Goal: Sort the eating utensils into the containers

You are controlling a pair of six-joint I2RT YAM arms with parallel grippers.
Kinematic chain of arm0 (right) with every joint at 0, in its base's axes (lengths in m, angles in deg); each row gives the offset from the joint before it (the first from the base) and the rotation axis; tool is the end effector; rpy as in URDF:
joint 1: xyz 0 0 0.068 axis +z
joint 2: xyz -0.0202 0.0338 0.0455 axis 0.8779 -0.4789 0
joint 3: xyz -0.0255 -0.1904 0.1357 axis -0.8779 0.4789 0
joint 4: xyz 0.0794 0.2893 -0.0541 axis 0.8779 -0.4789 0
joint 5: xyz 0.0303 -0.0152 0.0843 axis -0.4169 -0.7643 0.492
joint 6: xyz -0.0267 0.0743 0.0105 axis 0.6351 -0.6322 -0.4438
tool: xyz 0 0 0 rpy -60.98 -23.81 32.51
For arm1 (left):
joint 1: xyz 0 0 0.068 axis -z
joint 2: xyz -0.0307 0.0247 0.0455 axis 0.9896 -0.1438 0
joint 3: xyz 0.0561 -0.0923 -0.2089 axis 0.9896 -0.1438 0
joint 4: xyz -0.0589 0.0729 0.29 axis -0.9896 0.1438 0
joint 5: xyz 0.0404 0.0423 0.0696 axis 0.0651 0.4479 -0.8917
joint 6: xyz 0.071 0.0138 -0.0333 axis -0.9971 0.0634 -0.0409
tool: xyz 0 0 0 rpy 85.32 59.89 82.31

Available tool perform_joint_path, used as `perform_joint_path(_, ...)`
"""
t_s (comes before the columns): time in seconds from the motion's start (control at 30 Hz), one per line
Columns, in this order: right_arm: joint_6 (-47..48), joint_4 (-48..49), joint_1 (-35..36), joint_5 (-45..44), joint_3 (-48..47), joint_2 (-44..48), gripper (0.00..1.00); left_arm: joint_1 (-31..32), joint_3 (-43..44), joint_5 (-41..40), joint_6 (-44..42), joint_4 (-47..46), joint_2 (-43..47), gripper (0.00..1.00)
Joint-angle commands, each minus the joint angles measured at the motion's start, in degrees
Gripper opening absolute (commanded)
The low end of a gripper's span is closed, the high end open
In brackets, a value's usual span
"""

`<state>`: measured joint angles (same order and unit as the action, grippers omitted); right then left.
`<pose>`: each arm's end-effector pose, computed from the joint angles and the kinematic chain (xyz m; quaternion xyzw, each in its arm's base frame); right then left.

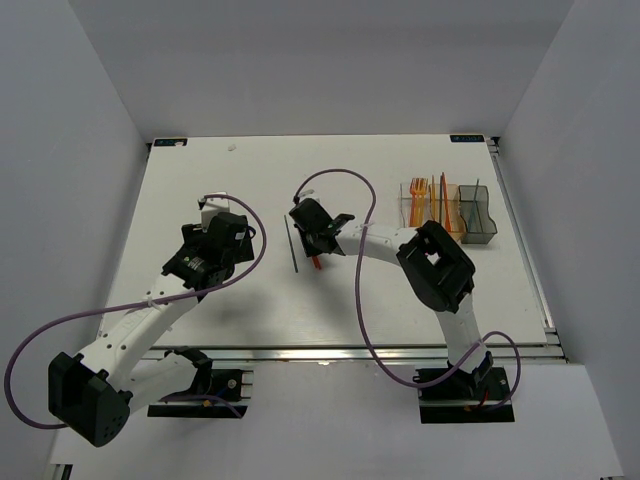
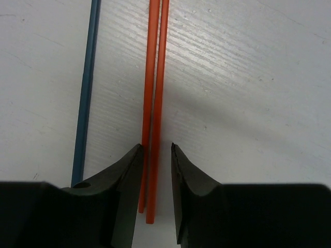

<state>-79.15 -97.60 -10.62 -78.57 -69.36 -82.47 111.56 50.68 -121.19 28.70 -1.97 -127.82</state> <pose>0.3285 0.3669 0.0836 -0.1984 0.9073 0.0635 0.3651 0.2709 -0.1084 0.2134 -0.0775 0.8913 0.1012 0.4352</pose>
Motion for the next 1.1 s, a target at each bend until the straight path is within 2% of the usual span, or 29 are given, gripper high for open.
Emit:
perform_joint_path(0.0,-0.09,-0.37,0.13,0.24,-2.02,-1.80,0.34,-0.20,0.49,0.61,-0.27,-0.43,0.75,0.98)
perform_joint_path(0.23,-0.88,-0.02,-0.22,-0.38,-0.26,-1.55,0.31,-0.20,0.49,1.05,-0.36,-0.61,0.75,0.98)
perform_joint_path(0.4,-1.23,2.17,-0.75,2.69,1.84,0.65,0.33,-0.20,0.40,1.14,-0.45,-0.61,0.93,0.98)
perform_joint_path(0.5,-1.50,2.18,-1.19,3.93,2.03,1.62,0.38,-0.20,0.49,1.40,-0.45,-0.69,0.84,0.98)
perform_joint_path(0.53,-1.50,2.17,-1.19,3.76,2.03,1.88,0.48,-0.20,0.40,1.40,-0.45,-0.69,0.84,0.98)
perform_joint_path(0.7,-0.36,1.91,-1.63,1.47,0.54,3.29,0.53,-0.20,0.40,1.58,-0.62,-0.78,0.93,0.98)
perform_joint_path(0.83,0.96,-0.81,-3.12,-0.28,-4.99,1.36,0.40,-0.20,0.40,1.23,-0.54,-0.61,1.01,0.98)
perform_joint_path(0.93,1.75,-2.92,-3.30,-1.34,-6.41,0.21,0.34,-0.20,0.40,1.22,-0.54,-0.69,1.19,0.98)
perform_joint_path(1.07,1.58,-2.14,-3.30,0.32,-4.49,0.65,0.32,-0.20,0.31,1.58,-0.62,-0.78,1.01,0.98)
